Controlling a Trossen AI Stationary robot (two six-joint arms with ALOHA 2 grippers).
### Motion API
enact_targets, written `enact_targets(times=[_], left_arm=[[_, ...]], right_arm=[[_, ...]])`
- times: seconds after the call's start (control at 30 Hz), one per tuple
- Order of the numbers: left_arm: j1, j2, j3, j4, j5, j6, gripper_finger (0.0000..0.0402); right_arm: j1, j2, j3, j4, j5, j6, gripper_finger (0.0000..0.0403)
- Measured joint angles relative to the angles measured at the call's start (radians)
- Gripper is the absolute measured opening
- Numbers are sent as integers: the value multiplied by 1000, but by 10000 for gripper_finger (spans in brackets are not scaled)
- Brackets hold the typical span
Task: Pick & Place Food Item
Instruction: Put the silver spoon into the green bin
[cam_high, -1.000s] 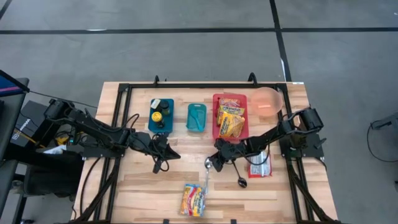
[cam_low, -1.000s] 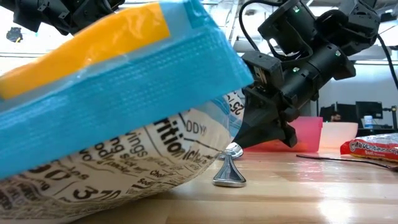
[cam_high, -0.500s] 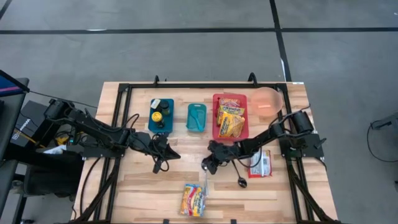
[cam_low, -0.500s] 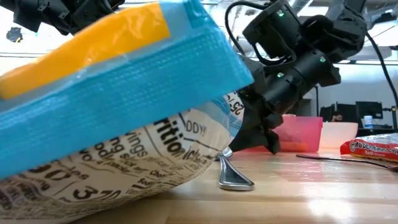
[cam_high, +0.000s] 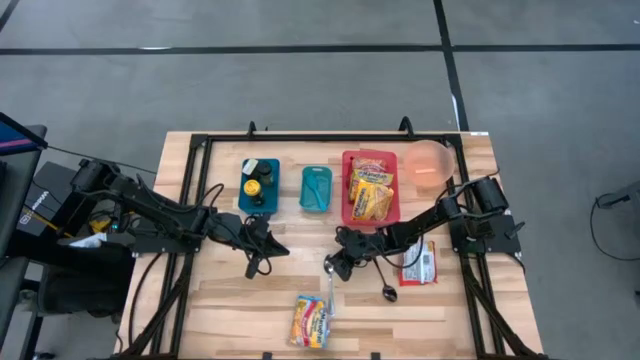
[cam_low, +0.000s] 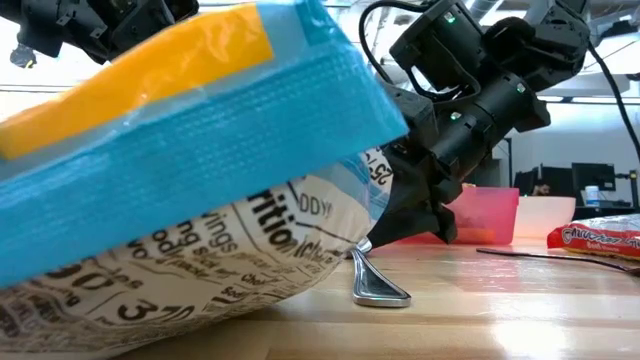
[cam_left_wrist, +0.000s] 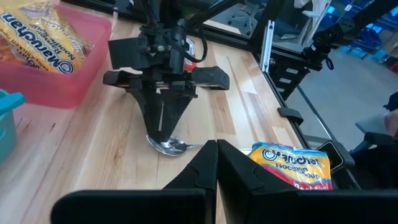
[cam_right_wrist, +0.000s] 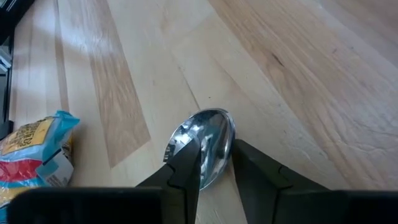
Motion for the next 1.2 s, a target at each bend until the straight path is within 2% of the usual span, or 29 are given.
enact_targets(times=[0.53,1.2], left_arm=[[0,0,0,6,0,0,1],[0,0,1,6,0,0,1]], right_arm=[[1,2,-2,20,-5,8,20],[0,1,-1,60,8,-30,1]])
